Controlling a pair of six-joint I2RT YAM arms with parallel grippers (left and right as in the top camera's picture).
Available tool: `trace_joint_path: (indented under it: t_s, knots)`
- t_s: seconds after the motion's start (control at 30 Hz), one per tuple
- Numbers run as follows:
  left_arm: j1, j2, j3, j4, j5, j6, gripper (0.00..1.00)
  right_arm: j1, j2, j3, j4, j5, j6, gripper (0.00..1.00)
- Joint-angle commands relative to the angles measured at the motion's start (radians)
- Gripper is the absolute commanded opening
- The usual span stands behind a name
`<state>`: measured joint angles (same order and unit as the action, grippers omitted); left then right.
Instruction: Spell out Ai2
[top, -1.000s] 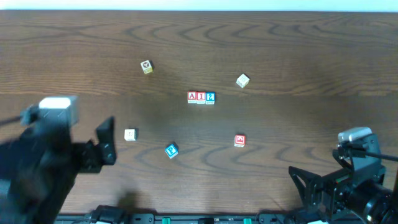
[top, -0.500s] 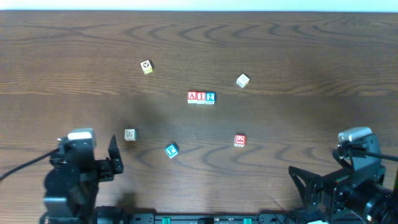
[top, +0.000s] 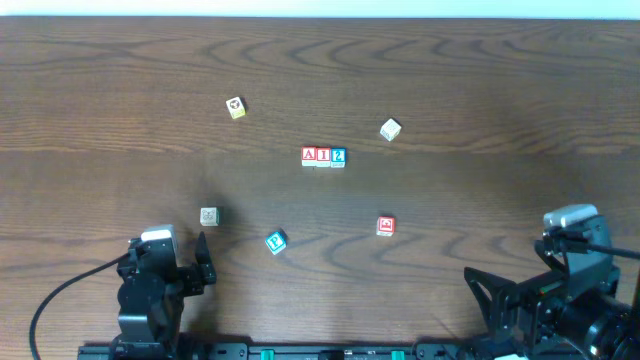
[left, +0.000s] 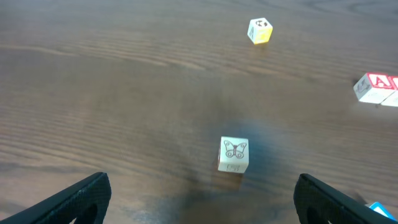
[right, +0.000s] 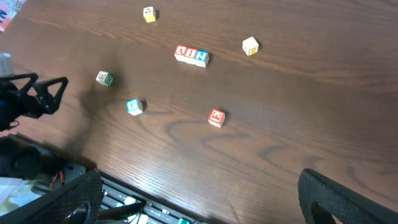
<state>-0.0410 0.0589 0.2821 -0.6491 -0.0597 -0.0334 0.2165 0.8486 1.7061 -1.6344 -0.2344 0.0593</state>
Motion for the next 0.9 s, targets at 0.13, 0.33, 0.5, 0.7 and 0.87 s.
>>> trace_joint_path:
  t_s: [0.13, 0.33, 0.5, 0.7, 0.87]
  knots:
    - [0.003, -0.056, -0.087, 0.019, -0.011, -0.042, 0.95, 0.0, 0.0, 0.0, -0.001, 0.002, -0.009, 0.99]
    - [0.003, -0.056, -0.129, 0.048, -0.003, -0.076, 0.95, 0.0, 0.0, 0.0, -0.001, 0.002, -0.009, 0.99]
    - [0.003, -0.055, -0.129, 0.039, -0.003, -0.075, 0.96, 0.0, 0.0, 0.0, -0.001, 0.002, -0.009, 0.99]
    - [0.003, -0.055, -0.128, 0.018, -0.003, -0.075, 0.95, 0.0, 0.0, 0.0, -0.001, 0.002, -0.009, 0.99]
    - [0.003, -0.055, -0.128, 0.018, -0.003, -0.075, 0.95, 0.0, 0.0, 0.0, -0.001, 0.002, -0.009, 0.99]
